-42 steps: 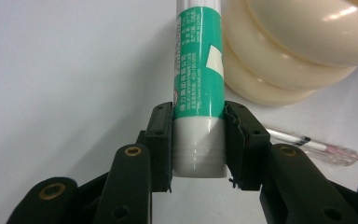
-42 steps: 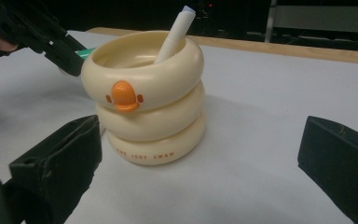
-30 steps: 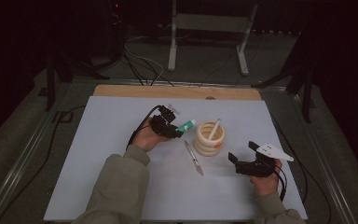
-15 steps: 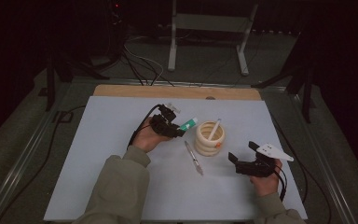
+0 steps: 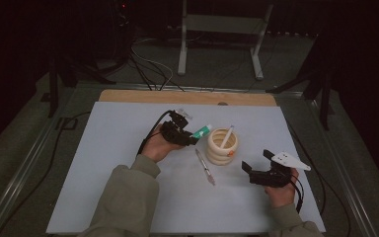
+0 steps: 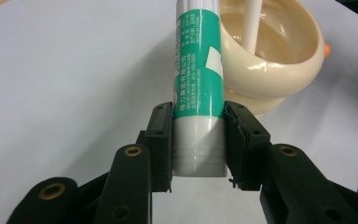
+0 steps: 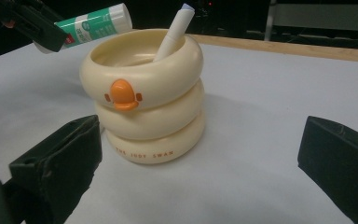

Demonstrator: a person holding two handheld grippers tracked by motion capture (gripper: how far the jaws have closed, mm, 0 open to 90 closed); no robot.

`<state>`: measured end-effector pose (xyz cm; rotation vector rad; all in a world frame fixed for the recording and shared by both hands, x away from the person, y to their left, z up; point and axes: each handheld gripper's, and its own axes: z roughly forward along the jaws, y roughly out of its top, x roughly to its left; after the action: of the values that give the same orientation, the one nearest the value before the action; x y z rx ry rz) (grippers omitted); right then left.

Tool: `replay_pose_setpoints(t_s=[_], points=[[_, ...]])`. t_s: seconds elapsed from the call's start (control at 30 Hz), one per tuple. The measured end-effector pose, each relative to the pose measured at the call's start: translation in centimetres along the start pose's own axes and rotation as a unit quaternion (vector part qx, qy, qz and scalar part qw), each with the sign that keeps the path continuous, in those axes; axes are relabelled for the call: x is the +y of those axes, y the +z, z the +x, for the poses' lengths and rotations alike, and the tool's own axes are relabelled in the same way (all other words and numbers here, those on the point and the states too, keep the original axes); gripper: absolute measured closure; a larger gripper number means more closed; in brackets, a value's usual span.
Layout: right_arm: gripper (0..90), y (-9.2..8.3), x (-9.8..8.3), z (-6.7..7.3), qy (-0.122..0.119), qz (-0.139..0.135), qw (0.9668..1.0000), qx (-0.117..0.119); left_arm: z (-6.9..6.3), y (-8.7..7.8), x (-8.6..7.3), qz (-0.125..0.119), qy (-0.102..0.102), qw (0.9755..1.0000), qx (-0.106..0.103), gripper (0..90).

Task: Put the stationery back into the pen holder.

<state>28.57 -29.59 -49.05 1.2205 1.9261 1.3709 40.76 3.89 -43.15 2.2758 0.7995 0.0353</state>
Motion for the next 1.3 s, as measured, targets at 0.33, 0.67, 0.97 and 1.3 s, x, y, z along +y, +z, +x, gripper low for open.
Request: replay_pose_setpoints(t_s=[0.33,0.67,0.97,1.3], points=[[0.3,0.0,0.0,0.0,0.000,0.000,1.0000,0.000,-0.3,-0.2,0.1,0.001,0.007,1.0000,-0.006,65.9],[0.3,0.0,0.0,0.0,0.001,0.001,1.0000,0.000,-1.0,-0.5,0.4,0.000,0.015,0.9999,-0.008,65.9],[0.3,0.0,0.0,0.0,0.001,0.001,1.0000,0.000,-1.4,-0.7,0.7,0.001,0.021,0.9997,-0.008,65.8],[0.3,0.1,0.0,0.0,0.001,0.002,1.0000,0.001,-2.2,-1.1,1.5,0.007,0.035,0.9993,-0.006,65.8]])
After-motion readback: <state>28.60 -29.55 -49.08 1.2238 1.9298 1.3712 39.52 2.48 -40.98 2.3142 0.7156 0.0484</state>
